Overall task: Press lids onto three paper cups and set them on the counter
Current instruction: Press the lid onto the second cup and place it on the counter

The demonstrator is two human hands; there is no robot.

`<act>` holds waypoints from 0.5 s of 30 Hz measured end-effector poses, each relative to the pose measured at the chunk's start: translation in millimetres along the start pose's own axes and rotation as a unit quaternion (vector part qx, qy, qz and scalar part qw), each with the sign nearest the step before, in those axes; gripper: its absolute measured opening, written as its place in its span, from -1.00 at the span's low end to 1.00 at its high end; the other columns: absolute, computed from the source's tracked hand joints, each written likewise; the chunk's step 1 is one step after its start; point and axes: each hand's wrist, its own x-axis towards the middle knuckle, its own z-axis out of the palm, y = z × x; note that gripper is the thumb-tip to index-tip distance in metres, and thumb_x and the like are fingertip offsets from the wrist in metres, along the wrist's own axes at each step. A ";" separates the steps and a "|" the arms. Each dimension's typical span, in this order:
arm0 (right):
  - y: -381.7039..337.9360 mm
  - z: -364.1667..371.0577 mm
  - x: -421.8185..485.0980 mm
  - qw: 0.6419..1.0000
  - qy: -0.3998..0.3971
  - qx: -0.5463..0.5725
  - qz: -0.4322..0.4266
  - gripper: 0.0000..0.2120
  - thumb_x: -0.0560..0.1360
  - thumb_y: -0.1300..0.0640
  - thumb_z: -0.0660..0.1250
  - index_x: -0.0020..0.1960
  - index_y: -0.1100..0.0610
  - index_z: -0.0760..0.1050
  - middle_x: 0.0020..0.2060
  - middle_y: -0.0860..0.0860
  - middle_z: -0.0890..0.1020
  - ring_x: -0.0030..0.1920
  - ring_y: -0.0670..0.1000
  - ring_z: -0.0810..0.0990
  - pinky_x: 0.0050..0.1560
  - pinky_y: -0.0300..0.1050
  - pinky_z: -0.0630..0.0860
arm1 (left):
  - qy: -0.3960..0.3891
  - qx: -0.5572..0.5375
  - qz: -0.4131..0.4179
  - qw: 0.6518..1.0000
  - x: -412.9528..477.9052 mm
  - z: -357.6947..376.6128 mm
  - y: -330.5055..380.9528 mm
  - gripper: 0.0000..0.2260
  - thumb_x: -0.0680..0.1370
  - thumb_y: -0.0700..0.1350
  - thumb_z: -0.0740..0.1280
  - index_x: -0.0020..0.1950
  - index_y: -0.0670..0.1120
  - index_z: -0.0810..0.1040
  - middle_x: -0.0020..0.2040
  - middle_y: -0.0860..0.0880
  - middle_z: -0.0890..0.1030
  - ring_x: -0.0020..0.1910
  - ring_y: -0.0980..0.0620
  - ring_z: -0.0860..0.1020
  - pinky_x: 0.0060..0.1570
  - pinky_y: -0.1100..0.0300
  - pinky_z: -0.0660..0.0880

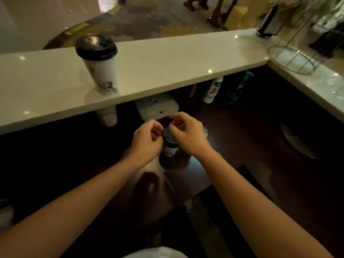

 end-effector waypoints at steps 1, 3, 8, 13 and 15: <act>11.6 1.7 -6.6 1.000 0.001 -0.007 0.026 -0.71 0.53 0.22 0.40 0.24 0.14 0.60 -0.13 -0.07 0.64 -0.17 -0.12 0.58 -0.07 -0.25 0.51 | -0.017 0.005 -0.008 1.000 -4.2 7.4 -6.6 -0.80 0.41 -0.32 0.37 -0.07 -0.06 0.52 -0.14 0.00 0.58 -0.24 0.07 0.56 -0.25 0.28 0.48; 31.1 4.2 -18.2 0.997 -0.003 -0.017 0.081 -0.66 0.53 0.22 0.38 0.30 0.16 0.56 -0.07 -0.06 0.63 -0.15 -0.09 0.58 -0.07 -0.26 0.47 | -0.039 0.016 -0.023 0.999 -9.6 20.2 -17.9 -0.76 0.40 -0.31 0.38 -0.02 -0.03 0.51 -0.08 0.00 0.55 -0.20 0.08 0.56 -0.21 0.31 0.48; 65.5 9.4 -26.7 0.987 -0.036 -0.054 0.150 -0.51 0.53 0.18 0.40 0.44 0.14 0.43 0.21 0.05 0.58 0.00 -0.01 0.62 -0.01 -0.22 0.49 | -0.027 0.052 -0.080 0.995 -6.3 42.0 -22.8 -0.61 0.39 -0.28 0.40 0.14 0.00 0.41 0.11 0.03 0.37 -0.21 0.05 0.55 -0.07 0.04 0.57; 76.4 11.6 -6.4 0.986 -0.068 -0.061 0.139 -0.41 0.50 0.15 0.39 0.51 0.14 0.36 0.34 0.09 0.49 0.14 0.10 0.62 0.16 -0.08 0.53 | -0.017 0.076 -0.132 0.988 11.2 52.0 -23.2 -0.45 0.38 -0.29 0.39 0.31 0.04 0.35 0.25 -0.01 0.31 0.00 -0.09 0.57 0.04 -0.04 0.58; 78.2 12.8 2.0 0.985 -0.089 -0.064 0.133 -0.39 0.49 0.17 0.41 0.52 0.16 0.35 0.34 0.13 0.48 0.26 0.15 0.56 0.32 -0.01 0.48 | -0.048 0.078 -0.147 0.985 18.3 55.3 -24.8 -0.32 0.38 -0.31 0.40 0.44 0.03 0.30 0.36 -0.05 0.31 0.15 -0.11 0.54 0.21 0.01 0.52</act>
